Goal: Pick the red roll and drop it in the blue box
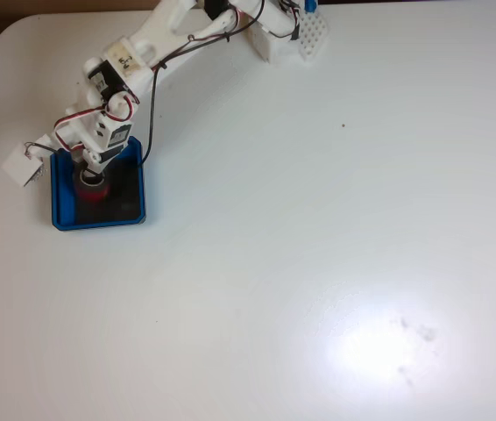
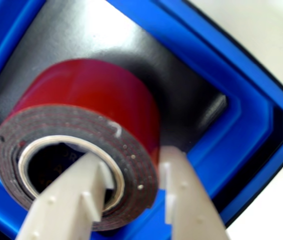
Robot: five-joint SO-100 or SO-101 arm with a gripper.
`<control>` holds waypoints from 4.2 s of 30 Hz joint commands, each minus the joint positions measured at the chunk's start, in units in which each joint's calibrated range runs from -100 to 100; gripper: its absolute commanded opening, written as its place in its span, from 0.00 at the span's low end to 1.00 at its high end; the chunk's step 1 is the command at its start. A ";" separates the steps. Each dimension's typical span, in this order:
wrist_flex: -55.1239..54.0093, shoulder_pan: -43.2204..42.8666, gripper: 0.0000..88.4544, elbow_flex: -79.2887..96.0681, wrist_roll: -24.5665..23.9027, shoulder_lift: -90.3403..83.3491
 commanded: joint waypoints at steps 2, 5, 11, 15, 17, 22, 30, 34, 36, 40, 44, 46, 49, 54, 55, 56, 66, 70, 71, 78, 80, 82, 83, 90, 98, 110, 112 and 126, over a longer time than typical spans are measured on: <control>-0.49 0.37 0.05 -3.62 -0.28 -0.64; -0.49 0.47 0.11 -3.53 -0.37 -0.64; -0.32 0.47 0.14 -3.44 -0.37 -0.64; -0.24 0.37 0.14 -3.44 -0.01 -1.06; -0.16 0.57 0.14 -3.35 -0.19 -1.48; -0.40 1.06 0.14 -1.29 -0.28 -4.90; -0.32 2.52 0.14 10.48 -0.28 -17.78; -0.40 1.84 0.14 21.63 -0.37 -28.31; -0.49 1.64 0.14 27.56 -0.37 -33.92; -0.49 0.76 0.14 39.59 -0.45 -44.95; -0.57 -2.95 0.14 51.81 -0.45 -55.91; -0.57 -4.71 0.14 57.74 -0.45 -61.68; -0.98 -6.95 0.14 66.01 -0.45 -70.54; -6.76 -11.16 0.14 80.57 -0.45 -83.42; -8.57 -12.13 0.14 83.62 -0.45 -85.76; -10.39 -13.11 0.14 86.50 -0.45 -88.10; -21.52 -22.59 0.14 107.88 -0.45 -106.99; -21.52 -27.08 0.14 111.92 -0.45 -112.68; -21.52 -28.35 0.14 113.09 -0.45 -114.27; -21.52 -38.12 0.14 115.43 -0.45 -121.21; -21.52 -42.03 0.14 115.43 -0.45 -121.21; -21.52 -46.23 0.14 115.43 -0.10 -121.21; -21.52 -48.48 0.14 115.43 0.16 -121.21; -21.11 -59.62 0.14 115.43 0.34 -121.12; -21.03 -60.20 0.14 115.43 0.34 -121.04; -20.86 -63.62 0.14 115.43 -0.19 -120.71; -20.86 -63.33 0.14 115.43 -0.19 -120.71; -20.78 -63.04 0.03 115.43 -0.28 -120.62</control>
